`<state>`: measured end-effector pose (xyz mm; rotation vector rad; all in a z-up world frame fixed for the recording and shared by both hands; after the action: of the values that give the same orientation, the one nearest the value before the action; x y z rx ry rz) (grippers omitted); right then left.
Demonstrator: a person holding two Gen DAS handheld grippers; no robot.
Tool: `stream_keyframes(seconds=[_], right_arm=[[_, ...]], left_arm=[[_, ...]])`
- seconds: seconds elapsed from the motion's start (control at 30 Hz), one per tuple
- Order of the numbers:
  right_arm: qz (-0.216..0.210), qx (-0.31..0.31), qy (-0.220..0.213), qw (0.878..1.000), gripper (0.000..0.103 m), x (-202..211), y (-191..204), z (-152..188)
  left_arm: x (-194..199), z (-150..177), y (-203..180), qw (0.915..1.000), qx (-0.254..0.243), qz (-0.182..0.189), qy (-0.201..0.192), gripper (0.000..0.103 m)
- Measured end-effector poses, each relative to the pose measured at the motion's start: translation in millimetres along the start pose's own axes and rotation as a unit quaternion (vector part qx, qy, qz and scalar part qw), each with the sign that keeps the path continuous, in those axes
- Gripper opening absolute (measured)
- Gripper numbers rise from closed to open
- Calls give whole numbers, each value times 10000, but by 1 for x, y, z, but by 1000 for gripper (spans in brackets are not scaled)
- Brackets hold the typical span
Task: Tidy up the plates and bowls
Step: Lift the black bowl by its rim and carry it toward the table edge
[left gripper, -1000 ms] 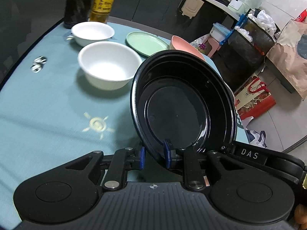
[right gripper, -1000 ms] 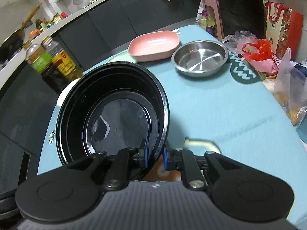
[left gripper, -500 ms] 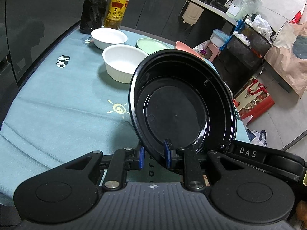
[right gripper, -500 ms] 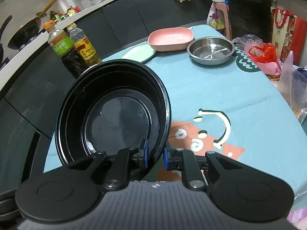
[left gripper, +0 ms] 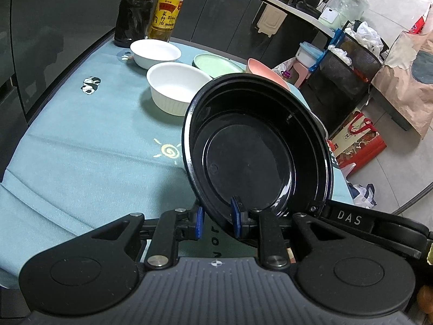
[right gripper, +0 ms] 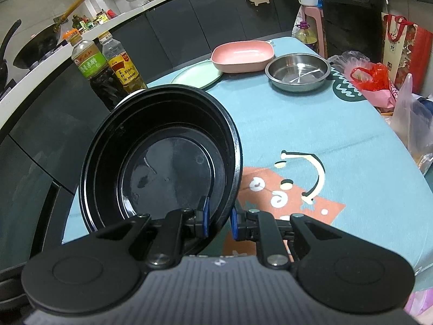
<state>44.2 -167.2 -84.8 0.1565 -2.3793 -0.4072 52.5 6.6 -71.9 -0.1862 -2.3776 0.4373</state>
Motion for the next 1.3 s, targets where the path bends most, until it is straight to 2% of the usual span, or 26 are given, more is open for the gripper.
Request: stream_keyframes(seconds=[0.47, 1.3], right_arm=[[4, -63, 42, 10000, 15, 1, -5, 4], [58, 8, 445, 9990, 16, -7, -8, 25]], left_arm=[[0, 4, -2, 10000, -58, -2, 42, 19], [-3, 25, 4, 9990, -145, -169, 393, 21]])
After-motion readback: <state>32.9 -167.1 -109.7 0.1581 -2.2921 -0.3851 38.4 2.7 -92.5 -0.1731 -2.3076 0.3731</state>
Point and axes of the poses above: each gripper's, at about its wrist camera, not at the fingertips, and x roughly against the way its jaws point, y to its left, z to its underside, the point moved 4 cm from there along -x, roughly the way its jaws point, and after that the axes turned 7 degrees about -y, right-handed, at the moved point
